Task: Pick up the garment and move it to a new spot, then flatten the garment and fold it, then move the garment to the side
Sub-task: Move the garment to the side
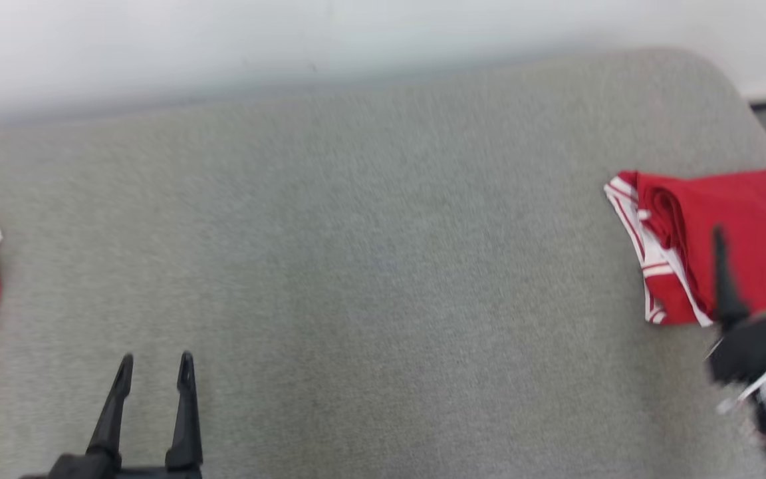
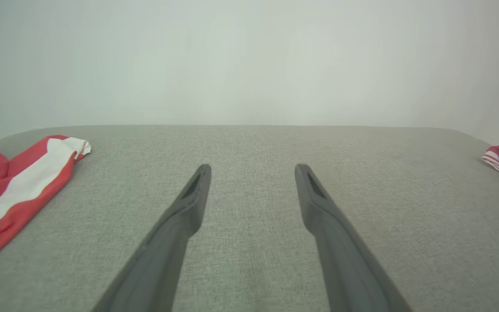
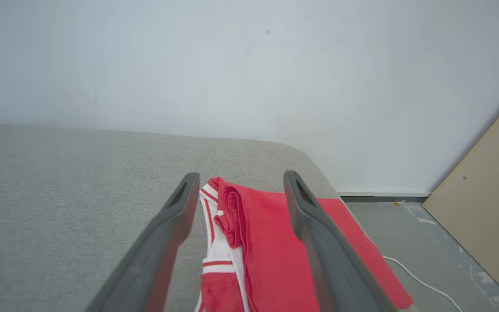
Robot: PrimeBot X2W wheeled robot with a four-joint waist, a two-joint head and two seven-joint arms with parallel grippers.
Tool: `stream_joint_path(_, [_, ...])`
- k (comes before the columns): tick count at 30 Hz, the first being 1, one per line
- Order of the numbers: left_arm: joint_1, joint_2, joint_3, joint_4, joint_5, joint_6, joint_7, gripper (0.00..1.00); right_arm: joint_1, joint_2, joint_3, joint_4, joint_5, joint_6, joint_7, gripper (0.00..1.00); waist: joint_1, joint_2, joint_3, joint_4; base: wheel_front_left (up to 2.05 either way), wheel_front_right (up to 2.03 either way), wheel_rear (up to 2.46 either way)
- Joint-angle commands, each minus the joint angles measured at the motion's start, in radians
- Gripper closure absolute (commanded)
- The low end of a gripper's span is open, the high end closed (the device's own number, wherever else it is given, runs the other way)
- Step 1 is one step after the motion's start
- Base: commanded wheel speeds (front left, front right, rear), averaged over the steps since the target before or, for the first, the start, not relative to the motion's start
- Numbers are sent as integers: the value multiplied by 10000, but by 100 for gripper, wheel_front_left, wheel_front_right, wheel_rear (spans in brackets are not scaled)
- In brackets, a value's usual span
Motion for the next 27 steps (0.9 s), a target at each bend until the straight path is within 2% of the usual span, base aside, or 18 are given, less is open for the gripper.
stream_joint_path(1, [185, -50, 52, 88, 56, 50, -30, 0, 319, 124, 27, -145, -10, -28, -94, 0, 3, 2, -891, 523, 0, 0, 0])
stream_joint_path(5, [477, -129, 109, 435, 132, 45, -29, 0, 1344, 718, 624, -630, 39, -28, -205, 0, 3, 2, -1397, 901, 0, 0, 0])
stream_joint_path(12, [892, -212, 202, 1058, 186, 10, -30, 0, 2281, 1119, 1436, -596, 291, -28, -407, 0, 3, 2, -2036, 1473, 0, 0, 0])
stream_joint_path(21, [1069, -236, 264, 1621, 105, -113, -30, 0, 2944, 1706, 1029, -46, -35, -28, -1034, 0, 3, 2, -2502, 2041, 0, 0, 0])
stream_joint_path(27, [1025, -246, 414, 1689, 122, -163, -30, 0, 3288, 2013, 738, 133, -109, -28, -1237, 0, 3, 2, -2665, 2061, 0, 0, 0])
